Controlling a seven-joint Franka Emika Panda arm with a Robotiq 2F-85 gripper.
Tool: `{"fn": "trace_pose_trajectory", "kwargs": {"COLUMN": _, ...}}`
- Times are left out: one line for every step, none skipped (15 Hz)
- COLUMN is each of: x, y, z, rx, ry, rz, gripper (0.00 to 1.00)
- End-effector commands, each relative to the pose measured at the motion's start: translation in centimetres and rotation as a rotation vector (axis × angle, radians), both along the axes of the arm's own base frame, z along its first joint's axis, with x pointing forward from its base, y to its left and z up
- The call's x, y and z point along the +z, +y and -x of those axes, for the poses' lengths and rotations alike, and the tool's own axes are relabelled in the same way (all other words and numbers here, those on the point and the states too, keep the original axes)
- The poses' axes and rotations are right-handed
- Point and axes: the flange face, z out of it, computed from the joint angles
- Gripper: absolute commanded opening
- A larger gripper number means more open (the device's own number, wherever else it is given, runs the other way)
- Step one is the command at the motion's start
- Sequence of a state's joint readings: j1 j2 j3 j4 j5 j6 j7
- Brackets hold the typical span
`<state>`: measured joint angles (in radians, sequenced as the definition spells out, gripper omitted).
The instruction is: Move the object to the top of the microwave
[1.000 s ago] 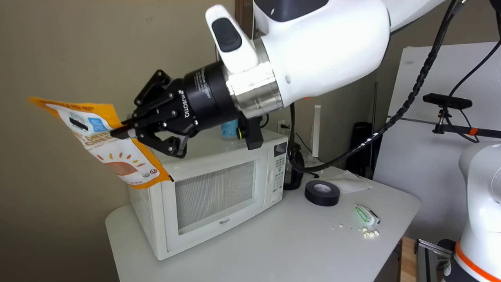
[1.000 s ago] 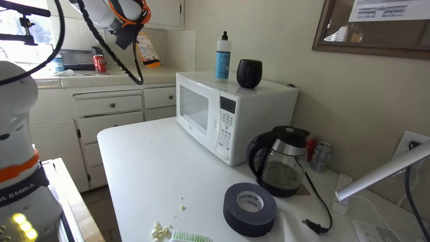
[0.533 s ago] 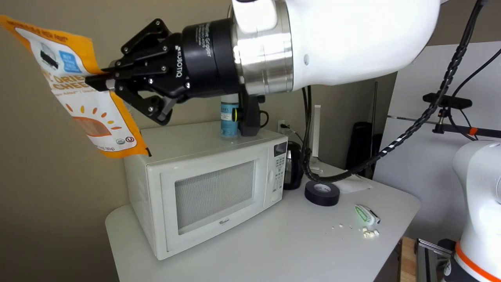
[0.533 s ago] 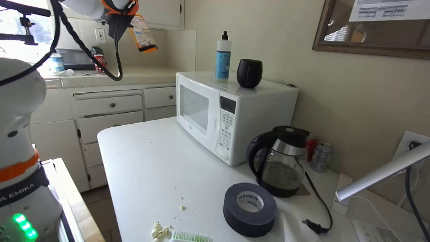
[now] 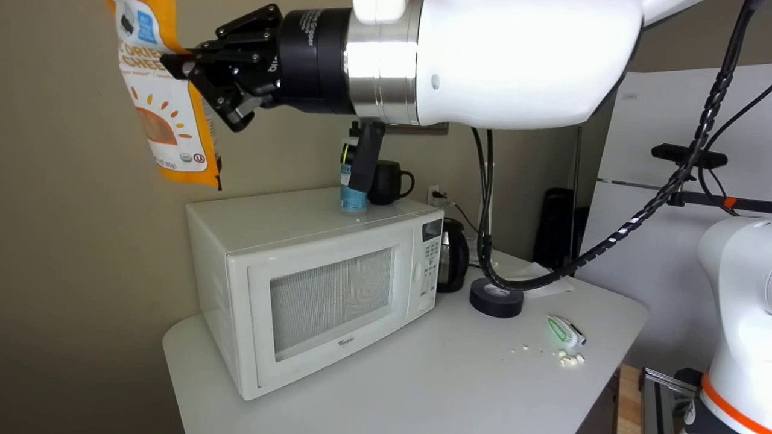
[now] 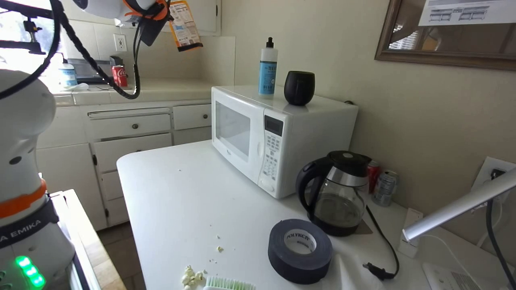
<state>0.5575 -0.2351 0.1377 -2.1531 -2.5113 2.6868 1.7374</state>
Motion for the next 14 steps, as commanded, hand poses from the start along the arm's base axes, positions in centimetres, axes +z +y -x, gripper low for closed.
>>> {"fn": "trace_pose_trajectory", "kwargs": {"x": -0.4, "y": -5.1, "z": -1.1, "rx": -0.164, "ry": -0.039, "rz": -0.113, "gripper": 0.00}}
{"fn": "trace_pose_trajectory", "kwargs": {"x": -0.5, "y": -6.6, "z": -1.8, "rx": -0.222, "ry": -0.034, "rz": -0.128, "gripper": 0.00}}
{"fn": "trace_pose_trajectory", "kwargs": {"x": -1.0, "y": -7.7, "z": -2.2, "rx": -0.264, "ry": -0.029, "rz": -0.149, "gripper": 0.00}}
{"fn": "trace_pose_trajectory", "kwargs": {"x": -1.4, "y": -8.8, "z": -2.8, "rx": -0.305, "ry": -0.025, "rz": -0.168, "gripper": 0.00}}
{"fn": "trace_pose_trajectory", "kwargs": {"x": -1.6, "y": -9.9, "z": -3.2, "rx": -0.344, "ry": -0.019, "rz": -0.193, "gripper": 0.00}}
{"fn": "trace_pose_trajectory", "kwargs": {"x": -1.9, "y": -10.7, "z": -3.5, "rx": -0.371, "ry": -0.016, "rz": -0.220, "gripper": 0.00}}
{"fn": "trace_pose_trajectory", "kwargs": {"x": -1.9, "y": -11.5, "z": -3.9, "rx": -0.396, "ry": -0.012, "rz": -0.249, "gripper": 0.00}}
{"fn": "trace_pose_trajectory", "kwargs": {"x": -2.2, "y": -12.3, "z": -4.2, "rx": -0.416, "ry": -0.003, "rz": -0.295, "gripper": 0.00}}
{"fn": "trace_pose_trajectory", "kwargs": {"x": -2.3, "y": -13.1, "z": -4.4, "rx": -0.436, "ry": 0.009, "rz": -0.345, "gripper": 0.00}}
{"fn": "trace_pose_trajectory", "kwargs": {"x": -2.2, "y": -13.9, "z": -4.7, "rx": -0.451, "ry": 0.021, "rz": -0.400, "gripper": 0.00}}
{"fn": "trace_pose_trajectory", "kwargs": {"x": -2.3, "y": -14.6, "z": -4.9, "rx": -0.455, "ry": 0.032, "rz": -0.454, "gripper": 0.00}}
{"fn": "trace_pose_trajectory", "kwargs": {"x": -2.1, "y": -15.3, "z": -5.2, "rx": -0.460, "ry": 0.045, "rz": -0.506, "gripper": 0.00}}
{"fn": "trace_pose_trajectory", "kwargs": {"x": -2.2, "y": -15.9, "z": -5.3, "rx": -0.470, "ry": 0.060, "rz": -0.556, "gripper": 0.00}}
{"fn": "trace_pose_trajectory", "kwargs": {"x": -2.4, "y": -16.4, "z": -5.6, "rx": -0.489, "ry": 0.076, "rz": -0.569, "gripper": 0.00}}
